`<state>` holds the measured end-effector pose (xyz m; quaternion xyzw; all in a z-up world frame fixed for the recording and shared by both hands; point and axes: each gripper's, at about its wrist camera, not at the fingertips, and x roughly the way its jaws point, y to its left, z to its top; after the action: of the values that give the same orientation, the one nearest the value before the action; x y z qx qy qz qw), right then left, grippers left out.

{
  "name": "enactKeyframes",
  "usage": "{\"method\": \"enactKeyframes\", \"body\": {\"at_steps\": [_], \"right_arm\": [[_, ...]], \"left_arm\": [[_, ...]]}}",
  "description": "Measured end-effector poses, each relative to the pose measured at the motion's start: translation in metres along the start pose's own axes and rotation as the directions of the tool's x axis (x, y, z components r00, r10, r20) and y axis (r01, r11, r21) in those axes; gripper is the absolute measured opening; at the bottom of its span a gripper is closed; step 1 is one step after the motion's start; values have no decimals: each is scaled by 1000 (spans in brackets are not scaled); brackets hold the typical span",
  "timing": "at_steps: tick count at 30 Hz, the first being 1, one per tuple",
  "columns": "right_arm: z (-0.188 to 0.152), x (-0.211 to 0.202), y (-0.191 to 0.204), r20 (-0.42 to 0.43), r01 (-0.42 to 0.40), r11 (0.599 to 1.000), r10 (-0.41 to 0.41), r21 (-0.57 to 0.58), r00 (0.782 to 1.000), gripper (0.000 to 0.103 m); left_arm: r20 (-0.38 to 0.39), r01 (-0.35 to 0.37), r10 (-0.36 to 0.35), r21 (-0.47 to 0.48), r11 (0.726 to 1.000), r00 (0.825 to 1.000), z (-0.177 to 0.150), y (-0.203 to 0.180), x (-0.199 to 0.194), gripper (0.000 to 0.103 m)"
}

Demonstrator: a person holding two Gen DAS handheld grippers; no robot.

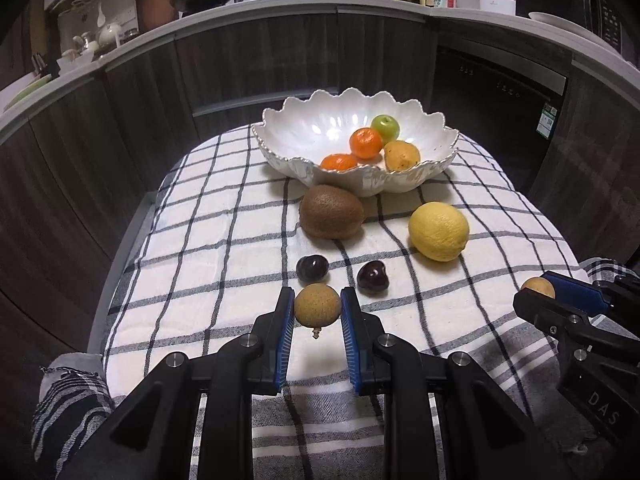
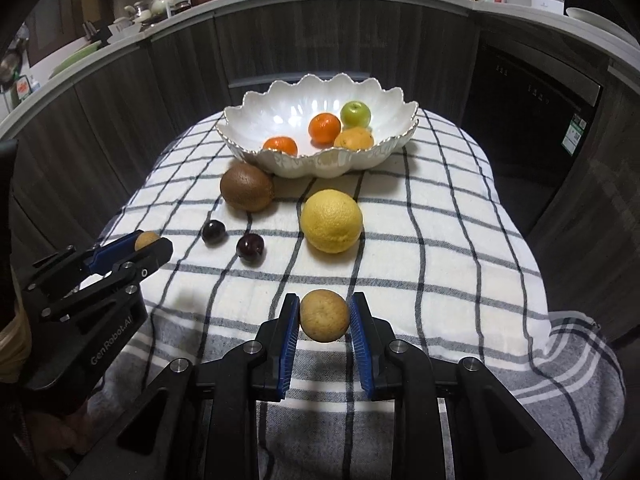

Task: Organize fruits
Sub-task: 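Carry both held nuts over the white bowl with both tools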

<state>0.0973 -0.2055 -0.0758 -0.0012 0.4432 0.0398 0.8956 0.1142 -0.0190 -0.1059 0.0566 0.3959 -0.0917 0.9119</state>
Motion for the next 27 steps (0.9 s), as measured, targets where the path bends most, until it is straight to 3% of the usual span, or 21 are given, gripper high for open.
{"method": "enactKeyframes", "body": {"at_steps": [10, 19, 27], "right_arm": [[21, -4, -5, 55, -4, 1000, 4, -1, 998, 27], [73, 7, -15, 150, 18, 1000, -16, -10, 989, 27], [115, 30, -22, 185, 29, 1000, -28, -4, 982, 27]], "left_arm": [[38, -8, 8, -5, 1000, 999, 22, -1, -4, 24], [104, -18, 19, -16, 1000, 994, 64, 0, 7, 24], [138, -28, 30, -20, 999, 990, 102, 3, 33, 24]]}}
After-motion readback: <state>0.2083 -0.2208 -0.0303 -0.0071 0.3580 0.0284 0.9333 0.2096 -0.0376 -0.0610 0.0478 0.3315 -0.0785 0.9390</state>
